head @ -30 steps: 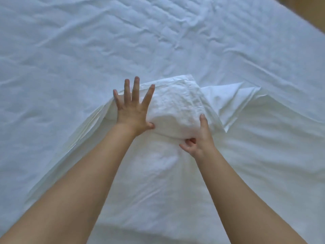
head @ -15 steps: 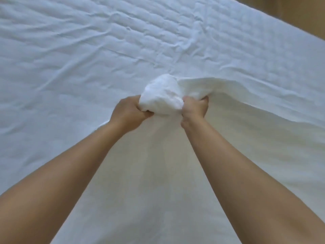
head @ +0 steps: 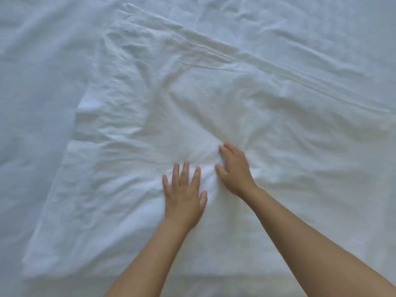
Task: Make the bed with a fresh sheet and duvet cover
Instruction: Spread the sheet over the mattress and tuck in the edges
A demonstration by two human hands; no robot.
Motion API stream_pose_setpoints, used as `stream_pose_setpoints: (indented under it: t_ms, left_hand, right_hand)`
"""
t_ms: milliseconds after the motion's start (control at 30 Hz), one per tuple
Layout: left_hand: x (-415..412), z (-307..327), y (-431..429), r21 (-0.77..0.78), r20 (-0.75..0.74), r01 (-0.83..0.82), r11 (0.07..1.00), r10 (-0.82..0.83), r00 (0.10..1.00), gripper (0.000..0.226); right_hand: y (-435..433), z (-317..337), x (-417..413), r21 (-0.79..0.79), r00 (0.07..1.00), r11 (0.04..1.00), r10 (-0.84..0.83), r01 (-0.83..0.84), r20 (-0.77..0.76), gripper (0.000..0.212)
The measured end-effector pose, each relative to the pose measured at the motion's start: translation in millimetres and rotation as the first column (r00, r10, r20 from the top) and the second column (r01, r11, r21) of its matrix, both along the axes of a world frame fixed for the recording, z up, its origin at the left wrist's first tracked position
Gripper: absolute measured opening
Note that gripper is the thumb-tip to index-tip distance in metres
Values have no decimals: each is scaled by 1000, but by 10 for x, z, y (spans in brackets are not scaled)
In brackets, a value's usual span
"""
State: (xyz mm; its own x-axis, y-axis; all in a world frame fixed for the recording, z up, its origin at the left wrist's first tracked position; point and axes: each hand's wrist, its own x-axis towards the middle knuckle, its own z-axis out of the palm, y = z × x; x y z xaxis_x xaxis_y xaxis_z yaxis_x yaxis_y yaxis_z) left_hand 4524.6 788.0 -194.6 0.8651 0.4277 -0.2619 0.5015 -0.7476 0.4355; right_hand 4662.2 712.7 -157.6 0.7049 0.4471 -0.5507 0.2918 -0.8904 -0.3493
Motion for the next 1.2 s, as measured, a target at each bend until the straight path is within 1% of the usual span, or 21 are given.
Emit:
stream_pose_setpoints:
  t_ms: [67, 133, 167, 267, 333, 400, 500, 567, 633, 667, 733, 767, 800, 867, 967, 1033, 1067, 1100, 1133, 1167, 1200]
  left_hand:
    - [-64, 102, -469, -88, -53, 94, 992, -99, 994, 65]
    - [-82, 164, -834, -161, -147, 218, 963, -242, 959, 79]
    - [-75, 193, -988, -163, -168, 260, 952, -287, 943, 83]
    - [30, 269, -1364, -178, -240, 316, 932, -352, 905, 78]
    - [108, 261, -1627, -184, -240, 328, 927, -366, 899, 70]
    - [216, 269, -1938, -165, -239, 394, 904, -425, 873, 72]
    - [467, 284, -2569, -148, -277, 505, 851, -526, 805, 83]
    - [649, 340, -3075, -136, -307, 521, 843, -536, 787, 85]
    - [841, 358, -3599, -193, -347, 425, 884, -466, 814, 78]
    - [960, 385, -3848, -217, -378, 365, 905, -423, 824, 75]
    - [1232, 456, -4330, -265, -397, 236, 935, -328, 857, 72]
    - [1347, 482, -4546, -304, -397, 177, 936, -294, 870, 70]
    - [1471, 544, -4732, -354, -402, 111, 929, -259, 878, 70]
    - [1644, 641, -5031, -455, -403, -39, 890, -166, 900, 70]
    - [1852, 752, -5236, -529, -410, -203, 824, -39, 911, 77]
    - [2018, 790, -5239, -606, -430, -361, 709, 90, 898, 94]
    - [2108, 818, -5200, -635, -430, -436, 638, 176, 885, 101]
    - [2189, 840, -5144, -637, -408, -476, 607, 259, 876, 103]
    - [2261, 861, -5074, -616, -366, -484, 622, 318, 875, 97]
    - [2320, 882, -4989, -577, -318, -468, 669, 344, 884, 86]
    - [2359, 911, -4901, -522, -280, -436, 733, 336, 899, 74]
  right_hand:
    - [-603, -4, -67, -95, 998, 995, -2, 8, 63, 58]
    - [-1133, 58, -110, -143, 994, 987, -55, 68, 91, 56]
    - [-1395, 88, -127, -169, 992, 981, -80, 95, 94, 55]
    - [-2225, 150, -148, -309, 987, 938, -138, 158, 88, 59]
    - [-2832, 176, -158, -396, 982, 899, -166, 186, 85, 60]
    - [-3439, 186, -150, -430, 962, 861, -261, 270, 81, 60]
    - [-4249, 173, -49, -368, 853, 775, -506, 514, 126, 56]
    - [-4732, 121, 89, -318, 814, 750, -547, 580, 196, 56]
    - [-5181, 49, 280, -266, 777, 730, -578, 629, 250, 64]
    - [-5372, 24, 387, -225, 720, 684, -650, 694, 244, 71]
    - [-5654, -13, 581, -106, 578, 569, -808, 815, 112, 77]
    - [-5735, -24, 652, -42, 552, 550, -834, 834, 29, 72]
    - [-5780, -30, 702, 15, 575, 575, -818, 818, -14, 62]
    - [-5763, 5, 756, 104, 666, 661, -746, 743, -16, 36]
    - [-5610, 132, 708, 200, 751, 729, -657, 655, -64, 5]
    - [-5467, 299, 643, 239, 861, 827, -483, 508, -158, 6]
    - [-5403, 398, 610, 266, 927, 892, -324, 366, -190, 13]
    - [-5352, 494, 584, 288, 964, 934, -151, 211, -217, 17]
    - [-5326, 570, 559, 308, 968, 948, -4, 84, -249, 16]
    - [-5328, 633, 553, 329, 956, 944, 77, 21, -284, 10]
    - [-5357, 670, 566, 355, 942, 934, 92, 30, -323, 3]
